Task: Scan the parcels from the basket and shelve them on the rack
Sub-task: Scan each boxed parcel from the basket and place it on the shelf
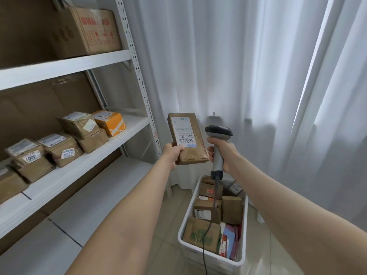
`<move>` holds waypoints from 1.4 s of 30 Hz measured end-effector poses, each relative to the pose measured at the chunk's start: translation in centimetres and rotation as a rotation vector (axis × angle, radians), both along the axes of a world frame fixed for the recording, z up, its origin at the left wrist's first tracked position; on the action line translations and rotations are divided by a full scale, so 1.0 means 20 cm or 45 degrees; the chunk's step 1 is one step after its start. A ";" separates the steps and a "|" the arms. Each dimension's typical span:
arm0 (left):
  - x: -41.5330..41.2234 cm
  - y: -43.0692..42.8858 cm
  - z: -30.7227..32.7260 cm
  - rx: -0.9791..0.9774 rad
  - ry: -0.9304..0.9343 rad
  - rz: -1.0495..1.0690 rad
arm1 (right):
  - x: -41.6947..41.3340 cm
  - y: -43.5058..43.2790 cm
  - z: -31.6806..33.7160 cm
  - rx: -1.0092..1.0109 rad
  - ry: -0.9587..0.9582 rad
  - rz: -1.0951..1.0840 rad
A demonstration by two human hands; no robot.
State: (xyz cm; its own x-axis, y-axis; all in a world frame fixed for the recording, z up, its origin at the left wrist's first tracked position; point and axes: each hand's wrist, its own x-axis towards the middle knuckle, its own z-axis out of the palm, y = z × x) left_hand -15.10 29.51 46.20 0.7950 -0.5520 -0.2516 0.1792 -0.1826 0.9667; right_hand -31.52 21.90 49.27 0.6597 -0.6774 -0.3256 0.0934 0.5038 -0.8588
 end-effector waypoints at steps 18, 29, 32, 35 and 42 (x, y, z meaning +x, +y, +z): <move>0.79 1.01 0.24 -0.127 -0.043 0.518 | 1.04 0.74 0.09 -0.116 -0.027 0.286; 1.58 1.46 0.34 -0.123 -0.034 0.671 | 2.04 1.16 0.14 -0.221 -0.017 0.427; 1.77 1.53 0.37 -0.112 -0.054 0.691 | 2.25 1.22 0.15 -0.245 -0.005 0.431; 1.91 1.55 0.39 -0.136 -0.048 0.690 | 2.41 1.24 0.16 -0.213 -0.018 0.454; 2.15 1.50 0.39 -0.043 -0.014 0.700 | 2.68 1.22 0.15 -0.242 0.068 0.444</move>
State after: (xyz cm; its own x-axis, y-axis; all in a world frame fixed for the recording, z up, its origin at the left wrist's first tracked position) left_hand 27.85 59.48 54.00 0.9709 -0.0624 -0.2310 0.2293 -0.0339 0.9728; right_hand 22.13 46.34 52.37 0.8462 -0.4673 -0.2561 -0.1025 0.3288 -0.9388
